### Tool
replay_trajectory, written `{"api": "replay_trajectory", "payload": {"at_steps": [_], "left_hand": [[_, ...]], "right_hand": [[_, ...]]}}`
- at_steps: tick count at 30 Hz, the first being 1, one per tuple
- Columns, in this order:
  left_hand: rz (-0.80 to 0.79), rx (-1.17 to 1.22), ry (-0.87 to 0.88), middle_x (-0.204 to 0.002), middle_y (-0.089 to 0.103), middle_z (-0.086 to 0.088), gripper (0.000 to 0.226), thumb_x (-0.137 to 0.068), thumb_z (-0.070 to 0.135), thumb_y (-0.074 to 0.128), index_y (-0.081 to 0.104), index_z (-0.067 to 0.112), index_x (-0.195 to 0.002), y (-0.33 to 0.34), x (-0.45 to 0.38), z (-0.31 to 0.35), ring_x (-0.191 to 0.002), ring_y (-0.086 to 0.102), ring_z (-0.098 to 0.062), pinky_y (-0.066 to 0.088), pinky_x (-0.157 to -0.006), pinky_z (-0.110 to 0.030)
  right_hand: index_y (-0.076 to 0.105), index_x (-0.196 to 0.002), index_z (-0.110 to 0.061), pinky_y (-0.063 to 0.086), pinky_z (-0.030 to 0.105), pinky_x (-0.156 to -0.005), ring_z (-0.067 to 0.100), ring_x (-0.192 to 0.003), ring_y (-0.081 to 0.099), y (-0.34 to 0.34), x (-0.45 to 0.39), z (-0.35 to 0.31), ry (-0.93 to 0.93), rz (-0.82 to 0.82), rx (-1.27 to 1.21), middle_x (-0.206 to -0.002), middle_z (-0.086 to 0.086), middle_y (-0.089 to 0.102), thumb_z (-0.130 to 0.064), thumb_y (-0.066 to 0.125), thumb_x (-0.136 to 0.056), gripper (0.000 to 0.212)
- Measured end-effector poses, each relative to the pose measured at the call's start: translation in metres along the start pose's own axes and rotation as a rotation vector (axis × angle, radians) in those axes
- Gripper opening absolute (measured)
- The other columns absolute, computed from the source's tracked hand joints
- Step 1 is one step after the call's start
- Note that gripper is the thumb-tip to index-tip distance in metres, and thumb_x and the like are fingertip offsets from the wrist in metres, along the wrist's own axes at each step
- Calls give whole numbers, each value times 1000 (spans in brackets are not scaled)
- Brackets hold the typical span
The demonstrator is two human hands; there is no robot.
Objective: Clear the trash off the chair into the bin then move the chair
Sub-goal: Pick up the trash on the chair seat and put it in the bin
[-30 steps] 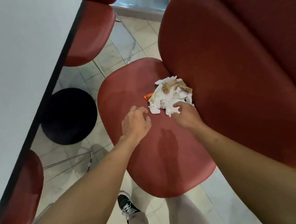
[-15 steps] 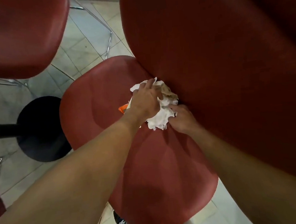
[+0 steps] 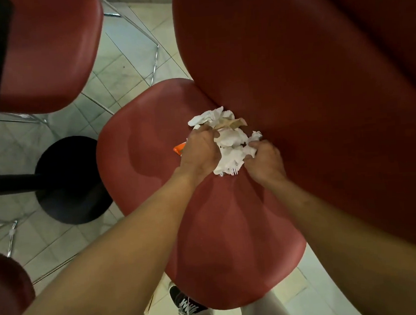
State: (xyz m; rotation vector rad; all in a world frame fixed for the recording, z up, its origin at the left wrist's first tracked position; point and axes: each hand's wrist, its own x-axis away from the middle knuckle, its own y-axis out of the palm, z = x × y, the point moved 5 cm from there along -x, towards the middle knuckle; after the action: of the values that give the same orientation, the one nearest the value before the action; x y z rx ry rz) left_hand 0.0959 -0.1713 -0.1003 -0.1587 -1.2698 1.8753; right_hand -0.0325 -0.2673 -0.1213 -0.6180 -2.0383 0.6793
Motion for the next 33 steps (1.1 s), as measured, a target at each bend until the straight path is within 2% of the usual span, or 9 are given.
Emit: {"api": "replay_trajectory", "payload": {"at_steps": [3,9,13,17,23,26,29,30,33], "left_hand": [[23,68,-30,-124,60,-6,41,-83,-8,51,66,7,-118,-14,30,-5,-114,54,-25,47,-87,-31],[74,131,-127,-126,60,-8,41,-80,-3,53,67,7,-117,-37,99,-26,-114,56,-27,42,-98,-30],[141,211,-203,-121,64,-6,35,-86,-1,51,70,9,-113,-47,154,-46,-111,59,-25,41,-100,-27],[219,279,-281,-119,66,-7,34,-85,-2,52,71,10,-110,-59,216,-70,-110,60,-24,41,-101,-27],[300,332,-417,-124,63,-5,36,-86,-2,51,70,10,-114,-70,311,-110,-115,57,-19,32,-92,-11],[332,371,-513,-128,61,-3,35,-89,1,52,67,12,-119,-69,372,-140,-117,56,-19,35,-92,-14],[367,398,-596,-127,61,-2,36,-89,3,53,66,13,-121,-65,430,-166,-116,56,-20,40,-96,-22],[380,410,-626,-127,60,-2,36,-89,4,53,65,13,-122,-63,450,-174,-116,56,-20,41,-97,-25],[422,448,-734,-128,59,-4,35,-90,4,54,65,12,-122,-56,510,-202,-117,56,-21,40,-100,-25]], "right_hand": [[60,-127,-10,41,32,-101,28,-121,54,-5,22,-10,-33,38,-2,-131,11,57,-11,57,-85,43],[65,-122,-13,39,28,-103,26,-120,55,0,75,-35,-83,73,-22,-131,8,60,-11,57,-84,39],[65,-121,-17,46,31,-98,25,-111,60,17,116,-50,-96,35,-37,-122,6,65,-13,57,-83,38],[65,-121,-12,49,31,-97,22,-112,61,43,164,-64,-174,-15,-31,-122,6,66,-9,55,-84,38],[66,-119,-12,49,32,-97,25,-110,62,86,233,-77,-277,-71,55,-121,8,67,-8,55,-84,37],[67,-117,-11,49,26,-87,24,-104,64,118,276,-85,-339,-124,77,-115,9,68,-6,54,-85,35],[70,-108,-12,47,15,-73,19,-86,64,150,312,-90,-383,-191,111,-104,8,71,-4,53,-84,31],[71,-105,-13,45,12,-71,19,-85,65,163,324,-92,-397,-212,122,-102,8,72,-5,52,-84,30],[70,-109,-16,44,19,-82,24,-101,66,203,360,-100,-460,-266,161,-109,7,71,-9,53,-83,32]]}}
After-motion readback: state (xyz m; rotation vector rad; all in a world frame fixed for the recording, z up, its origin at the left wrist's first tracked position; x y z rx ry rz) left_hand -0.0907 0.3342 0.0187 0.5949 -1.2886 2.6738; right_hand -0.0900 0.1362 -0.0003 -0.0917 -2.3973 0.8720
